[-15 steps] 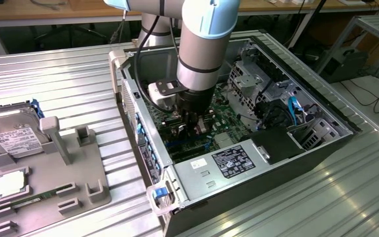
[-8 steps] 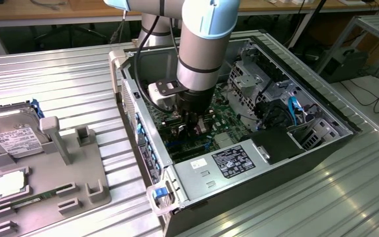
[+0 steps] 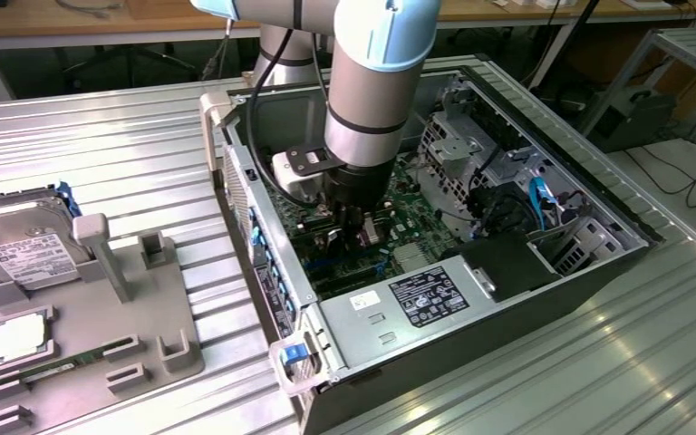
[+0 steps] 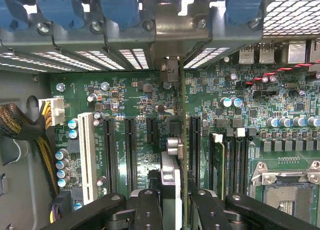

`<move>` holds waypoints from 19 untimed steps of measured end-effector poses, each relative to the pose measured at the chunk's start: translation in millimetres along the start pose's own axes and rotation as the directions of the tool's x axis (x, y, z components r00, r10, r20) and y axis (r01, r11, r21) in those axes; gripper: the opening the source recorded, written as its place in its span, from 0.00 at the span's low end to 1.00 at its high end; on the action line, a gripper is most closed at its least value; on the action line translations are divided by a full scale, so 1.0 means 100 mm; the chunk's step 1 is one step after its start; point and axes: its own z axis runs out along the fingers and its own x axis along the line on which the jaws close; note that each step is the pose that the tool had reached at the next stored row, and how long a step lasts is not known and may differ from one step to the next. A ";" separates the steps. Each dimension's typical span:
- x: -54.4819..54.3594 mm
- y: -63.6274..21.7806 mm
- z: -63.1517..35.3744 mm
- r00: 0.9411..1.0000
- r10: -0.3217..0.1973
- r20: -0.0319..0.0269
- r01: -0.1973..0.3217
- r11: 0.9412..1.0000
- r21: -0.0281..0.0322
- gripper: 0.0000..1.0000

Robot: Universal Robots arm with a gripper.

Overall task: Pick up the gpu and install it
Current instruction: 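Insert the gpu into the slot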

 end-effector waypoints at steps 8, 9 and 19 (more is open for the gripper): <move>0.00 0.000 0.016 1.000 0.000 0.000 0.000 1.000 0.000 0.28; 0.00 0.000 0.020 1.000 0.000 0.000 0.000 1.000 0.000 0.28; 0.00 0.004 0.023 1.000 0.000 0.000 0.000 1.000 0.010 0.28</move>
